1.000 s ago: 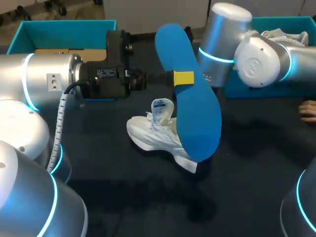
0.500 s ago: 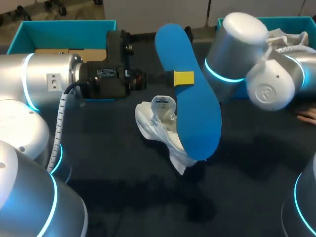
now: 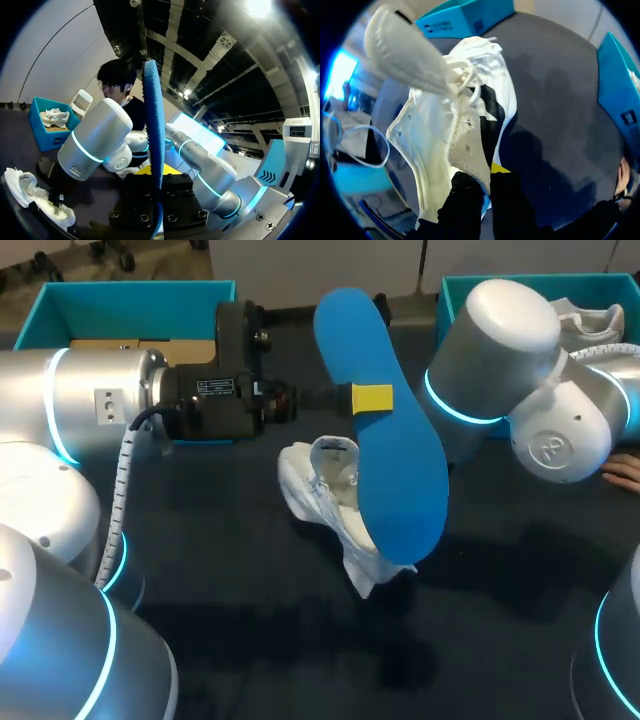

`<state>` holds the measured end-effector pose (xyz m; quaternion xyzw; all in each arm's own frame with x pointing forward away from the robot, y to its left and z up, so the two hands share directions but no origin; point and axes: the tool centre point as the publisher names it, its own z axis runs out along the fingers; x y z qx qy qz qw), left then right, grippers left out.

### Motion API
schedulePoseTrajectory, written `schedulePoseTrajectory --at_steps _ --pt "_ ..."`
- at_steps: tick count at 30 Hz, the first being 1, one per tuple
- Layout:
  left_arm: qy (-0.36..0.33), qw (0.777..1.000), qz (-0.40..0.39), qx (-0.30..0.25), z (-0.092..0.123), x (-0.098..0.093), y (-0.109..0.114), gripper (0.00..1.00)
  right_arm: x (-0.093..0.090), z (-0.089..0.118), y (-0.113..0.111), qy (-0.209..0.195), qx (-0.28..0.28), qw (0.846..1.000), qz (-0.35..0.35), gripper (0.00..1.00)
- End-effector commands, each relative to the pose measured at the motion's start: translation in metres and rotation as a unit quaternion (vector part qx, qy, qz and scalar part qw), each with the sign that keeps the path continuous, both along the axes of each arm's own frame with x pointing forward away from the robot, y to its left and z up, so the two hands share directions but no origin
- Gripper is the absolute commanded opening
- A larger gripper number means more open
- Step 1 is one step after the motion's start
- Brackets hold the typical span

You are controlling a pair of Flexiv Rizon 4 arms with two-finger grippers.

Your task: Take the shoe out of the shoebox, open the shoe tongue, remove and reinsert the insole, then place the shoe into the shoebox

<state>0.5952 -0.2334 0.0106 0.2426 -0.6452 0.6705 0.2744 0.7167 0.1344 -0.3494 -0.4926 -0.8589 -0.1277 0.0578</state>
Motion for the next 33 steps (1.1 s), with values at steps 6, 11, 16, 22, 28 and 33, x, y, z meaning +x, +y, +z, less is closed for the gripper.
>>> schedulePoseTrajectory --at_steps 6,11,16,22,28,33 --pt "0.000 1.000 0.001 -0.001 -0.001 -0.001 0.000 0.00 -0.011 0.006 0.013 0.016 -0.001 0.985 -0.171 0.00" --pt "0.000 1.000 0.001 -0.001 -0.001 -0.001 0.000 0.00 -0.015 0.007 0.021 0.036 -0.006 0.971 -0.237 0.00" --pt "0.000 1.000 0.001 -0.001 -0.001 -0.001 0.000 0.00 -0.014 0.004 0.029 0.028 -0.006 0.965 -0.261 0.00" --pt "0.000 1.000 0.001 -0.001 -0.001 -0.001 0.000 0.00 -0.011 -0.006 0.032 0.019 -0.009 0.976 -0.217 0.00" --pt "0.000 1.000 0.001 -0.001 -0.001 -0.001 0.000 0.00 -0.010 -0.009 0.025 0.012 -0.019 0.981 -0.195 0.00" --pt "0.000 1.000 0.001 -0.001 -0.001 -0.001 0.000 0.00 -0.009 -0.016 0.022 0.017 -0.031 0.982 -0.187 0.00"
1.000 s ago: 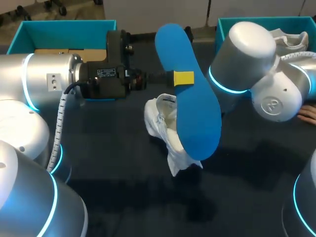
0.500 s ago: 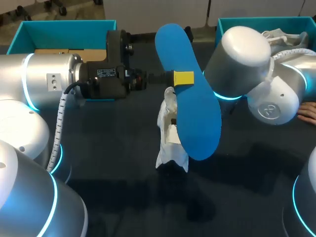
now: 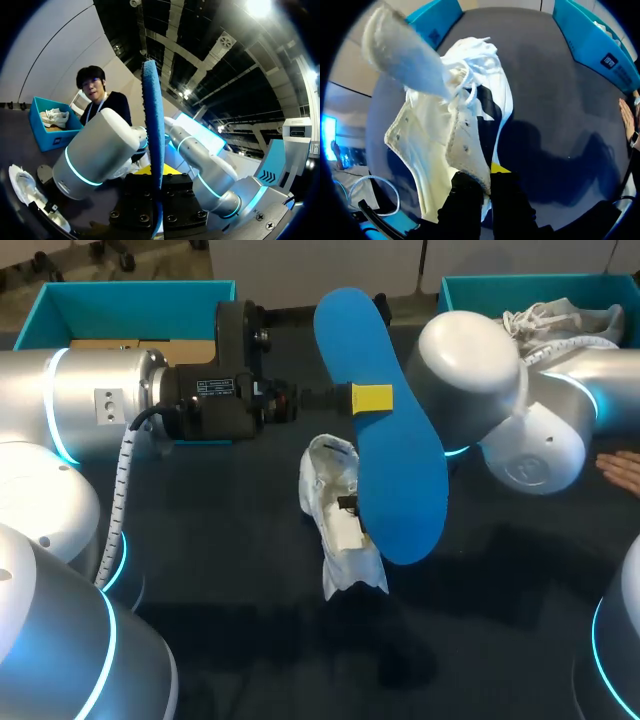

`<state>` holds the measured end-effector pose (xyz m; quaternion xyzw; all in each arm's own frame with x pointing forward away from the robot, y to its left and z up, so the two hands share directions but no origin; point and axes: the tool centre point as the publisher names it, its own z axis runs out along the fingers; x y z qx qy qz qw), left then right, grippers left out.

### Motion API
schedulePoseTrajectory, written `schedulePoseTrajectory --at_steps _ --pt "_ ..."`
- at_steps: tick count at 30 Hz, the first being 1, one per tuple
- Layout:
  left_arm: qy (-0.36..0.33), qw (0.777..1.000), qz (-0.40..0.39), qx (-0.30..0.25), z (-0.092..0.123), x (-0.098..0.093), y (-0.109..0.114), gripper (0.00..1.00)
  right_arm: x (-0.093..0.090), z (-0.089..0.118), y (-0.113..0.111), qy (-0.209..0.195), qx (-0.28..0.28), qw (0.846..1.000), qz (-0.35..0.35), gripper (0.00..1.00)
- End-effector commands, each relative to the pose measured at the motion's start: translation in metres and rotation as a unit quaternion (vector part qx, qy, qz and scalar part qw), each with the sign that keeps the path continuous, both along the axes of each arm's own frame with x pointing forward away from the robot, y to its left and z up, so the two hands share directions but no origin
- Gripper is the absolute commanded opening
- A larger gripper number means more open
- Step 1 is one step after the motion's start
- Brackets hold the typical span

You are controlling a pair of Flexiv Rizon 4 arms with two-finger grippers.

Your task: Take the shoe out of the shoebox, open the shoe tongue, remove and reinsert the insole, then place the shoe into the shoebox

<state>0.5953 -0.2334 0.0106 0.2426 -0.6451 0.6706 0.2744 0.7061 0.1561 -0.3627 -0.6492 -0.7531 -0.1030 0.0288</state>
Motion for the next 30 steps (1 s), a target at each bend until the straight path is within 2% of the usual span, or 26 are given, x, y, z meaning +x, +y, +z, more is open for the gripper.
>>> schedulePoseTrajectory --at_steps 1,6,7,8,9,12,16,24,30 --pt "0.000 1.000 0.001 -0.001 -0.001 -0.001 0.000 0.00 0.001 -0.005 0.000 0.005 0.001 1.000 0.002 0.00" --pt "0.000 1.000 0.001 -0.001 -0.001 -0.001 0.000 0.00 0.000 -0.013 -0.001 0.015 0.006 1.000 -0.005 0.00" --pt "0.000 1.000 0.001 -0.001 -0.001 -0.001 0.000 0.00 0.000 -0.014 0.000 0.015 0.007 1.000 -0.005 0.15" --pt "0.000 1.000 0.001 -0.001 -0.001 -0.001 0.000 0.00 0.000 -0.014 0.001 0.020 0.007 1.000 0.000 0.47" --pt "0.000 1.000 0.001 -0.001 -0.001 -0.001 0.000 0.00 0.000 -0.014 0.001 0.020 0.007 1.000 0.000 0.73" --pt "0.000 1.000 0.001 -0.001 -0.001 -0.001 0.000 0.00 0.000 -0.012 0.002 0.020 0.009 1.000 0.001 0.99" --pt "0.000 1.000 0.001 -0.001 -0.001 -0.001 0.000 0.00 -0.002 -0.004 0.001 0.024 0.021 0.999 -0.016 1.00" --pt "0.000 1.000 0.001 -0.001 -0.001 -0.001 0.000 0.00 -0.004 0.028 -0.002 0.021 0.042 0.998 -0.033 1.00" --pt "0.000 1.000 0.001 -0.001 -0.001 -0.001 0.000 0.00 0.002 0.048 0.002 -0.012 0.105 0.994 -0.027 1.00"
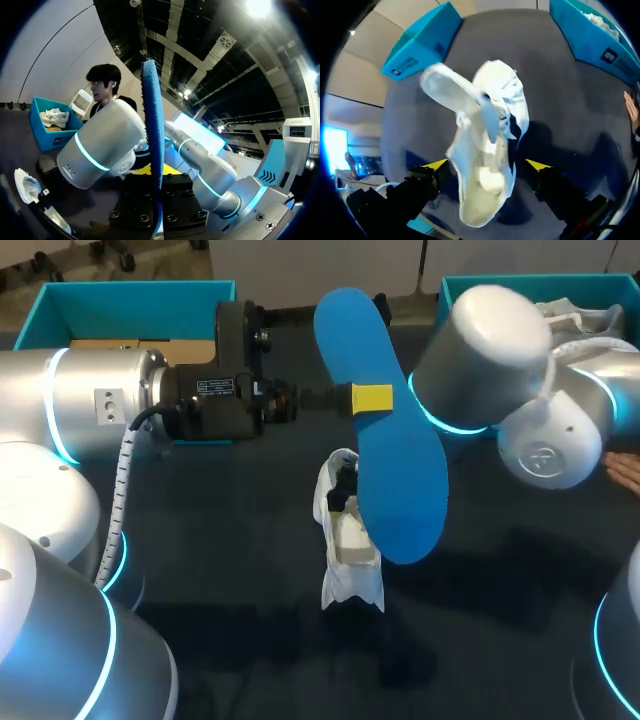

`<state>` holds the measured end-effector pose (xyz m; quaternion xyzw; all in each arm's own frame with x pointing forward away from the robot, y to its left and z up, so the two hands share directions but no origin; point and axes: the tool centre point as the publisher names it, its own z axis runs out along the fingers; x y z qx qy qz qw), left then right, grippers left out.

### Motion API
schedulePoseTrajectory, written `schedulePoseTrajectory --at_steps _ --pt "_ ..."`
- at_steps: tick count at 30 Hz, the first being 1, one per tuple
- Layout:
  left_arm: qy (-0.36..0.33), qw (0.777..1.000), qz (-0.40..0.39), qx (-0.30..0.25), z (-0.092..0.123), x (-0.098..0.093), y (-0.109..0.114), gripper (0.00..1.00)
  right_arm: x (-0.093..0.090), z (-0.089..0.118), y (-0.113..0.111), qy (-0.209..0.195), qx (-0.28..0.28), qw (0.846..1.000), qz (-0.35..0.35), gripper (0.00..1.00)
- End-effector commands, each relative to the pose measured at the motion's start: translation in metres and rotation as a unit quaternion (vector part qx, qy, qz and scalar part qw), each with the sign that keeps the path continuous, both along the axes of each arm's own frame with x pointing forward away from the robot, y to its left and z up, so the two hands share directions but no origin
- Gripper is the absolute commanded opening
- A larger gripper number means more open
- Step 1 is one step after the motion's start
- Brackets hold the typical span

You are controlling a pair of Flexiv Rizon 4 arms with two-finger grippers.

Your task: Take the shoe out of the shoebox, open the shoe tongue, remove and reinsert the insole, then place the shoe into the shoebox

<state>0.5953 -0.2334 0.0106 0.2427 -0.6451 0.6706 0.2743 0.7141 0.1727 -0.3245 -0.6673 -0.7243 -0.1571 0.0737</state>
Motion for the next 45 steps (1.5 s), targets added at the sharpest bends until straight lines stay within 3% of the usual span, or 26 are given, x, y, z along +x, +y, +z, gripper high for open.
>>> schedulePoseTrajectory --at_steps 1,8,29,31,39,45 --pt "0.000 1.000 0.001 -0.001 -0.001 -0.001 0.000 0.00 -0.005 0.014 -0.014 -0.016 0.042 0.999 0.007 1.00" --pt "0.000 1.000 0.001 -0.001 -0.001 -0.001 0.000 0.00 0.001 0.026 -0.018 -0.021 0.100 0.995 -0.001 1.00" --pt "0.000 1.000 0.001 -0.001 -0.001 -0.001 0.000 0.00 0.001 0.026 -0.018 -0.021 0.100 0.995 -0.001 1.00" --pt "0.000 1.000 0.001 -0.001 -0.001 -0.001 0.000 0.00 0.002 0.033 -0.018 -0.016 0.104 0.994 0.000 1.00" --pt "0.000 1.000 0.001 -0.001 -0.001 -0.001 0.000 0.00 0.002 0.072 -0.024 -0.071 0.247 0.966 -0.025 1.00" --pt "0.000 1.000 0.001 -0.001 -0.001 -0.001 0.000 0.00 0.005 0.092 -0.035 -0.094 0.293 0.951 -0.020 1.00"
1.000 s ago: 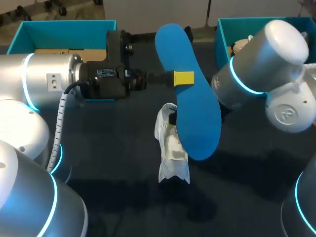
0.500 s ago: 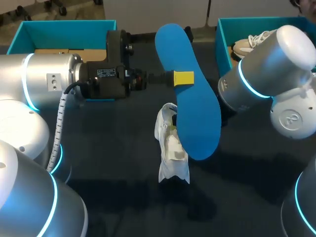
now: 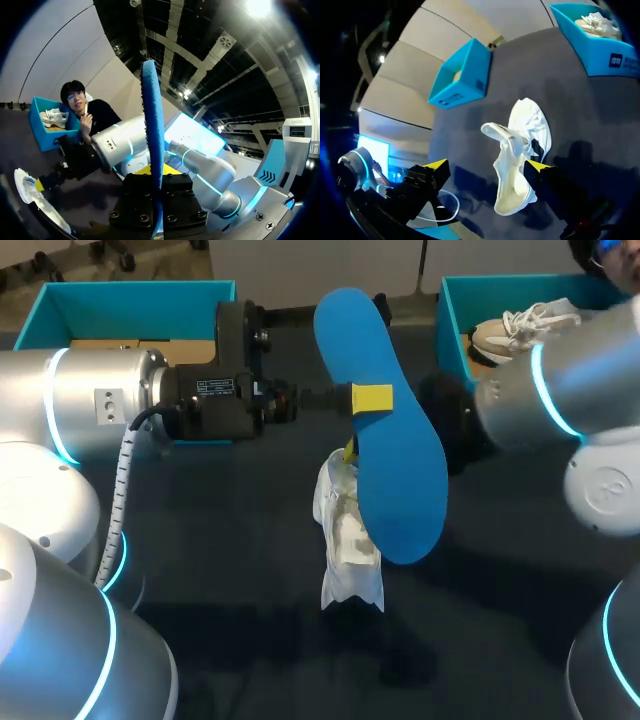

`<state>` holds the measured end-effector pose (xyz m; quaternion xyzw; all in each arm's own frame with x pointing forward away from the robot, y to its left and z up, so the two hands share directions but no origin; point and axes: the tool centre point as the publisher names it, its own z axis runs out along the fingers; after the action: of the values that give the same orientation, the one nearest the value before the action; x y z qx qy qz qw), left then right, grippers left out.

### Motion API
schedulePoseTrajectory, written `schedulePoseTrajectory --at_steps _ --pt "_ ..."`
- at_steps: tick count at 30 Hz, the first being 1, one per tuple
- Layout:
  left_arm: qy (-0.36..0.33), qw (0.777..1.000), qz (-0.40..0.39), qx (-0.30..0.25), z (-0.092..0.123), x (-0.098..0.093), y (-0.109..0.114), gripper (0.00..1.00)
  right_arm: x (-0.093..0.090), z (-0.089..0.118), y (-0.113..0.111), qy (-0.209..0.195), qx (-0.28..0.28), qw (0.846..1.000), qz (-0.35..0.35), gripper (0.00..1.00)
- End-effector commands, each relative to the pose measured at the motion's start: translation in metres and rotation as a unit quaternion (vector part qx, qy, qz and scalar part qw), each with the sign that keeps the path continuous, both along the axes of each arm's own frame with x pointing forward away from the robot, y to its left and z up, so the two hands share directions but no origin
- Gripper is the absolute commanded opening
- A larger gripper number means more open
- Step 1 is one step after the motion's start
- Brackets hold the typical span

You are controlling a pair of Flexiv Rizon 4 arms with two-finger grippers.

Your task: Take the shoe out of the shoebox, open the shoe tongue, remove and reinsert the insole, then place the shoe into the shoebox

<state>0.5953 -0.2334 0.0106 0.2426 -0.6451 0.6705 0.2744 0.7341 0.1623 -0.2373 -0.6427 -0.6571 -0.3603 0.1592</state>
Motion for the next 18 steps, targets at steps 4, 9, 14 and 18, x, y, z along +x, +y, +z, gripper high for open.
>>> schedulePoseTrajectory --at_steps 4,9,14,18 --pt "0.000 1.000 0.001 -0.001 -0.001 -0.001 0.000 0.00 -0.011 0.021 -0.033 -0.049 0.103 0.993 0.016 1.00" --pt "0.000 1.000 0.001 -0.001 -0.001 -0.001 0.000 0.00 -0.006 0.035 -0.040 -0.047 0.125 0.990 0.051 1.00" --pt "0.000 1.000 0.001 -0.001 -0.001 -0.001 0.000 0.00 -0.006 0.035 -0.040 -0.047 0.125 0.990 0.051 1.00" --pt "0.000 1.000 0.001 -0.001 -0.001 -0.001 0.000 0.00 -0.006 0.035 -0.040 -0.047 0.125 0.990 0.051 1.00"
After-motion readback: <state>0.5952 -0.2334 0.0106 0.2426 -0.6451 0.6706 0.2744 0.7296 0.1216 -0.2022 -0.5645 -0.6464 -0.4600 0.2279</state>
